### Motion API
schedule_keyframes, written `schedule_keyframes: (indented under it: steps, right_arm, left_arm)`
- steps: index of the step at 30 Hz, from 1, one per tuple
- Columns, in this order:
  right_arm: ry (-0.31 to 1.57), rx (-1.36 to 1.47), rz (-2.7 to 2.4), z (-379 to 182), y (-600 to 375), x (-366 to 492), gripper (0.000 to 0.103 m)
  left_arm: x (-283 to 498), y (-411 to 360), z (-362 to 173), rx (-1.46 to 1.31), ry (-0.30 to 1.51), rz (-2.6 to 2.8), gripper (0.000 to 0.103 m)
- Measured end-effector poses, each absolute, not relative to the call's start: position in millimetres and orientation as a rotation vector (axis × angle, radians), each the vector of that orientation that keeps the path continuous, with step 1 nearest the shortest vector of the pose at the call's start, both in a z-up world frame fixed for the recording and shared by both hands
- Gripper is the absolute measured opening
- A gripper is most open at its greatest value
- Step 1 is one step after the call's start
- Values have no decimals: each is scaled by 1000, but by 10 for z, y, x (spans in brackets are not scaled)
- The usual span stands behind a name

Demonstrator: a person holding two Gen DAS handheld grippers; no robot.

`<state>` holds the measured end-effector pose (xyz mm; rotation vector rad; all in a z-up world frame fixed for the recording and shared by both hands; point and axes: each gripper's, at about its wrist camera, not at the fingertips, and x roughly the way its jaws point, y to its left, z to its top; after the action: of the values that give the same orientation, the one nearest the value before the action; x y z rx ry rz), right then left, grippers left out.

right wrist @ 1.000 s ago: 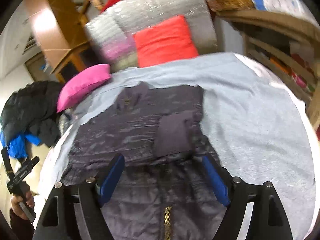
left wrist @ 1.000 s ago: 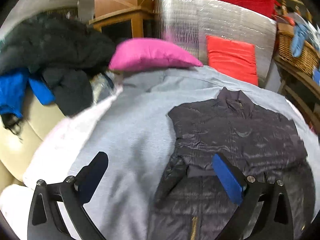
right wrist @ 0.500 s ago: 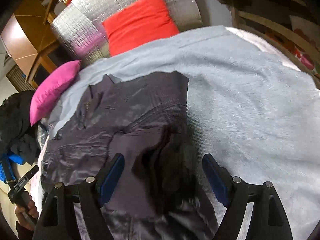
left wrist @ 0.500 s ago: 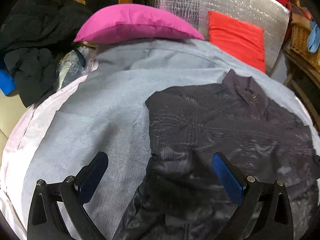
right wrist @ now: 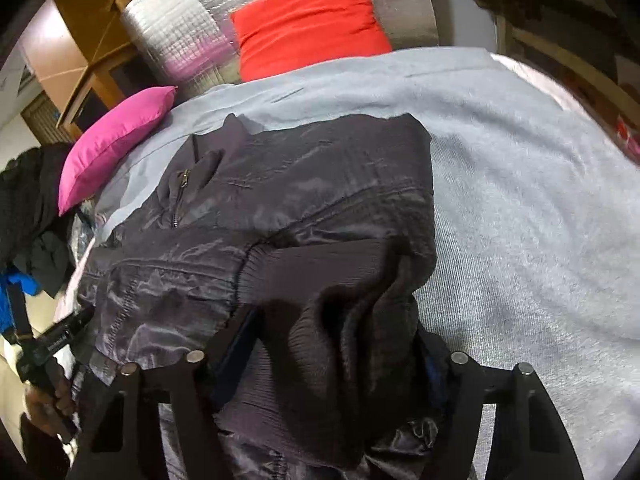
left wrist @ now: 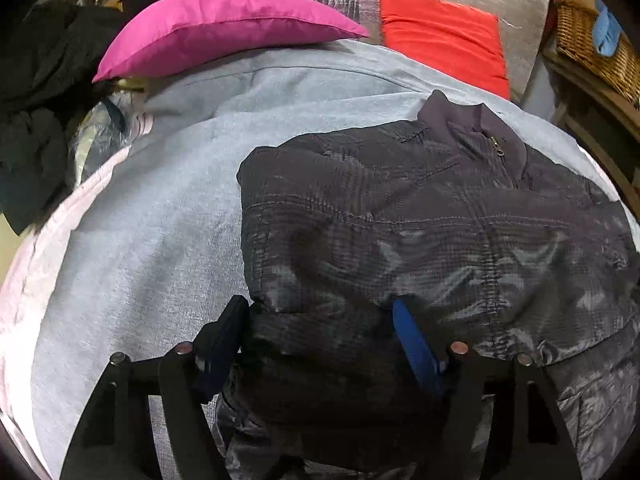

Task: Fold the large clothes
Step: 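Grasp the jacket hem with both grippers and lift it toward the collar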

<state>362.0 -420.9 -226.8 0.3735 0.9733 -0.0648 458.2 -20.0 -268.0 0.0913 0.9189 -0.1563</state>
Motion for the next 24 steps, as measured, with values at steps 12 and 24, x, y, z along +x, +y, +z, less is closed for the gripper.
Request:
schedule_keyframes:
  steps: [12,24]
  right_arm:
    - [926,368,-81,-2176,-4245,3569,58]
    - [963,403,-52,-2259,-4242,3650,73]
  left_arm:
    - [4524,-263,-2620,175,873,-132,75]
    - [4525,-278,-2623,188,871,-134,75]
